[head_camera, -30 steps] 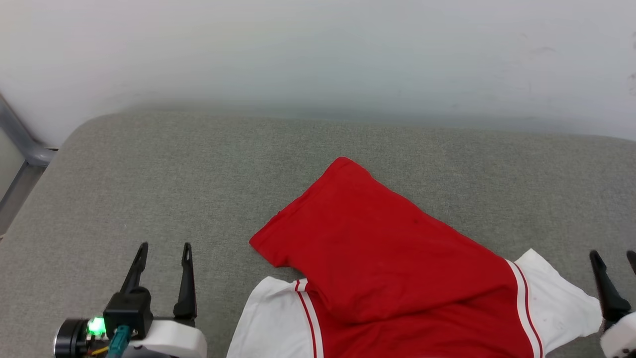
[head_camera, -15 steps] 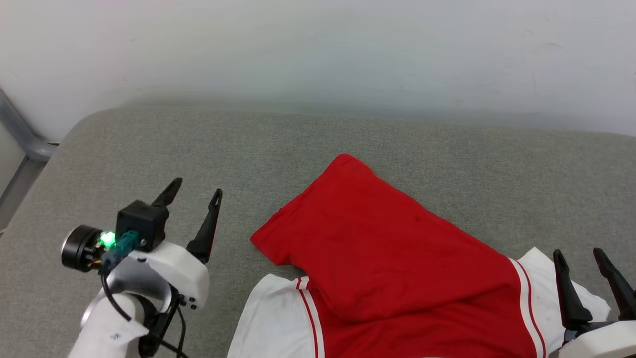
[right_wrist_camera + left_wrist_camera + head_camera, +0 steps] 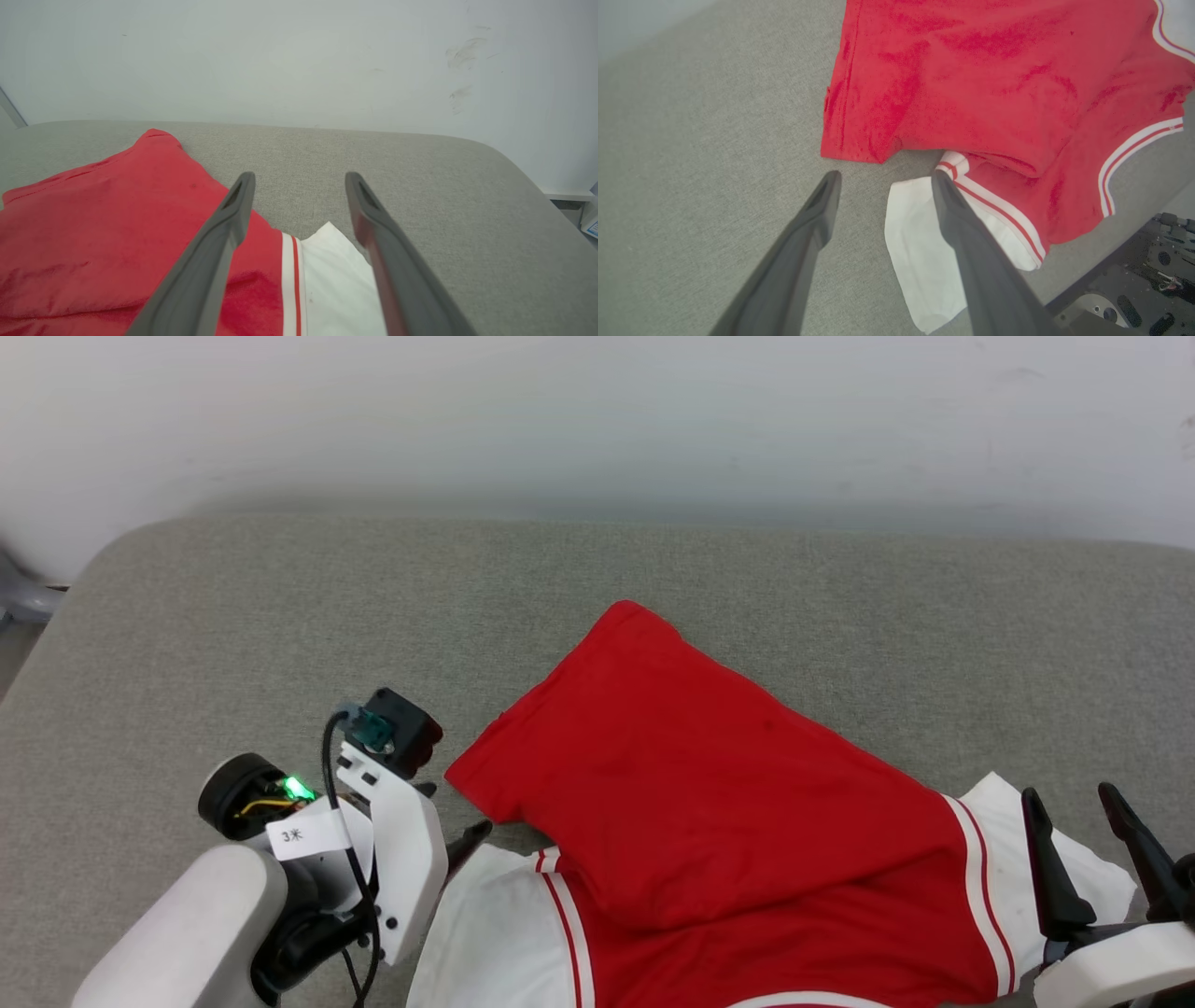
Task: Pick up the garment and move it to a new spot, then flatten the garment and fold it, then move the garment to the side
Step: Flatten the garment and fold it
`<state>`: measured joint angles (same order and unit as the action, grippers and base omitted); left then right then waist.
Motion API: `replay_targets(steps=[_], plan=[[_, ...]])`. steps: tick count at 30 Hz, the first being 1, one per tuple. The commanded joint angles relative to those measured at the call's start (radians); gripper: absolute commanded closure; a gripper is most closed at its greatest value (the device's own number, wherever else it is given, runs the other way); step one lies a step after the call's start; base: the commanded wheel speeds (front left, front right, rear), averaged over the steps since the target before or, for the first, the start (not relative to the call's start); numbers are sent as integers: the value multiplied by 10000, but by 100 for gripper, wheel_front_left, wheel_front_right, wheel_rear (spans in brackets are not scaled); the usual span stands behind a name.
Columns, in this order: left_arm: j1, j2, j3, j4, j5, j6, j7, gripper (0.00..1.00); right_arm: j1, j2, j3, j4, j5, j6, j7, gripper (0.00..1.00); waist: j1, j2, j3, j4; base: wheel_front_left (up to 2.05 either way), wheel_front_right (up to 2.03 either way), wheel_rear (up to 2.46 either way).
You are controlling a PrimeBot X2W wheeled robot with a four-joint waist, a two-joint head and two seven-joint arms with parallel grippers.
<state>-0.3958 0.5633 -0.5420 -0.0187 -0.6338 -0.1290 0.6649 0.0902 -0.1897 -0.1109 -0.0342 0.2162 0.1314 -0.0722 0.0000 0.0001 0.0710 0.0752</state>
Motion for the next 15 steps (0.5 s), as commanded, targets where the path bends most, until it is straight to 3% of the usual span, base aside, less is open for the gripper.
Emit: replay_targets(steps=[1, 7, 15], plan=[[-116, 70, -156, 40, -121, -3, 136, 0, -168, 36, 33, -58, -18, -14, -12, 0, 0, -1, 112, -110, 0, 0, 0], [-358, 418, -1400, 601, -776, -6, 756, 0, -406, 45, 126, -86, -66, -14, -2, 0, 0, -1, 535, -446, 0, 0, 0], [-953, 464, -2829, 2236, -654, -6, 285, 0, -834, -11, 271, 22, -92, -14, -62, 0, 0, -1, 1125, -761, 0, 0, 0]])
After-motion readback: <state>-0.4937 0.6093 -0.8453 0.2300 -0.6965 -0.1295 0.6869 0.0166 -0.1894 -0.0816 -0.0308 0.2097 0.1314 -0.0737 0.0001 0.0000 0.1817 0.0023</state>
